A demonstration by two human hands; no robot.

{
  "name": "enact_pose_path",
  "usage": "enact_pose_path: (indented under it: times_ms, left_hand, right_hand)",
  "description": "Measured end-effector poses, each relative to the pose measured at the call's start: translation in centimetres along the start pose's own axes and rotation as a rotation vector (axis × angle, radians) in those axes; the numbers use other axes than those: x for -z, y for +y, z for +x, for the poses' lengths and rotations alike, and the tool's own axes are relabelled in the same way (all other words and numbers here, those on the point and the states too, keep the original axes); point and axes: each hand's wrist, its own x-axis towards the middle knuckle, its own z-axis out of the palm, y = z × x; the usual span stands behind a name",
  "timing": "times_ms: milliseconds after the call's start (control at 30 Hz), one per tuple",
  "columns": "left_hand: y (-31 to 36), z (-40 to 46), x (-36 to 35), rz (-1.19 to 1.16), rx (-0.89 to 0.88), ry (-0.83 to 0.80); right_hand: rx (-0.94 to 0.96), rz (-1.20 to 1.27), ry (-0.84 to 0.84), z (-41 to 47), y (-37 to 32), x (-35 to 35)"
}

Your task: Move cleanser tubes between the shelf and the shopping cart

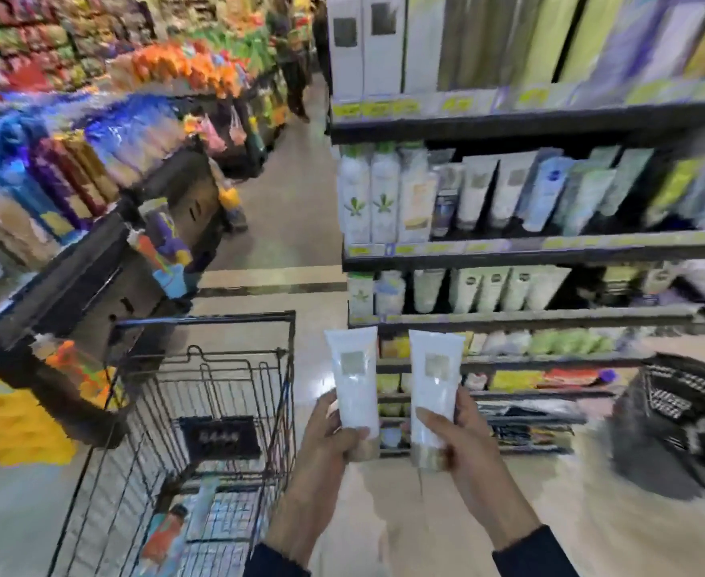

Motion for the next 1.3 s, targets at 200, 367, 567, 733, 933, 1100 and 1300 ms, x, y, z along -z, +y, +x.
enact_pose_path:
  times_ms: [200, 367, 567, 733, 933, 1100, 1300]
  left_hand:
    - [-2.7, 0.5, -10.1, 0.014, 0.026, -0.119]
    - [-5.1, 0.0, -18.5, 0.012, 0.04, -0.157]
    - [-6.6, -1.2, -25.2, -0.015, 0.014, -0.17]
    - [-7.0, -1.1, -28.1, -0.011, -0.012, -0.143]
    - [-6.1, 0.7, -29.3, 0.021, -0.065, -0.101]
    - [-4.7, 4.3, -29.1, 0.066, -0.128, -0.064]
    - [-1.8, 9.9, -29.1, 0.071, -0.18, -0.018]
  right_hand:
    - [0.085, 0.01, 0.106, -3.6, -3.9, 8.6]
    - [0.098, -0.005, 0.147, -5.6, -6.6, 16.0]
    - [0.1, -0.047, 0.143, -6.2, -9.0, 22.2]
    - [0.103, -0.08, 0.08, -4.9, -10.7, 25.0]
    - [0.13, -0.071, 0.014, -0.9, -12.7, 25.0]
    - [0.141, -0.093, -0.025, 4.1, -14.4, 24.0]
    - [0.143, -0.127, -0.057, 11.2, -16.9, 22.7]
